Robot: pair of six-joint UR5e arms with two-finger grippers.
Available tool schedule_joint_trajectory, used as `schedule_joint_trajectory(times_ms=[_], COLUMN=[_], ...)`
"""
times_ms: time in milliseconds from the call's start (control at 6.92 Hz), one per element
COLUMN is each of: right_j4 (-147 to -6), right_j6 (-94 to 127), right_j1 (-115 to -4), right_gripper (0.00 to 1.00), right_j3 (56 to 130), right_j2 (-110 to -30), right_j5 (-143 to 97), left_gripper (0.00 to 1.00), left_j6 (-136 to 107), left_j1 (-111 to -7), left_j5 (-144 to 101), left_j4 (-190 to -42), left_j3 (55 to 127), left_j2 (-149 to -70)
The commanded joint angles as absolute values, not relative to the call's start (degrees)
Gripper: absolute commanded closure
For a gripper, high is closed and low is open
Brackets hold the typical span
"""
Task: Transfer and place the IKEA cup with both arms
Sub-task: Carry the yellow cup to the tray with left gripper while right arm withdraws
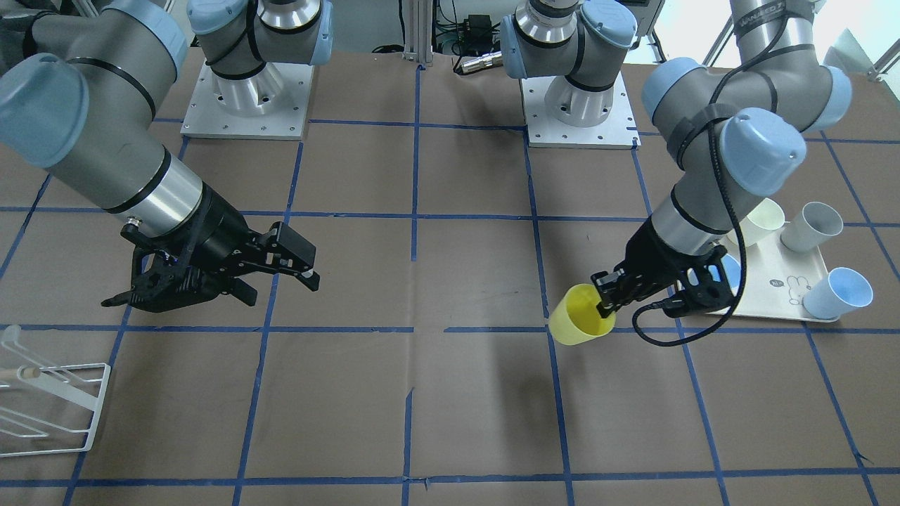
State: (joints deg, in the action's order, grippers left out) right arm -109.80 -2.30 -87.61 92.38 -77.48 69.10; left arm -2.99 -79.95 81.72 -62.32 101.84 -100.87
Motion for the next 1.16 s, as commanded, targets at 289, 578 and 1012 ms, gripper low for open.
schedule_joint_trajectory(times_ms=[289, 578, 1012], right_j4=[-109.7, -108.2, -108.3], right_j6=[-2.5, -2.5, -2.5], right_j1=[-87.5, -87.5, -87.5], right_gripper=[0.00, 0.00, 0.00], right_j3=[91.8, 90.4, 89.7], right_j2=[-77.3, -78.0, -78.0], right_j5=[83.1, 83.2, 83.0], left_gripper=[1.00, 1.00, 1.00], left_j6=[29.5, 45.4, 51.5], left_j1=[-58.9, -49.7, -46.9], left_j5=[91.2, 90.7, 90.9], left_j4=[-84.3, -83.7, -71.3], left_j3=[88.0, 88.1, 93.3], left_j2=[-100.4, -103.7, -108.5])
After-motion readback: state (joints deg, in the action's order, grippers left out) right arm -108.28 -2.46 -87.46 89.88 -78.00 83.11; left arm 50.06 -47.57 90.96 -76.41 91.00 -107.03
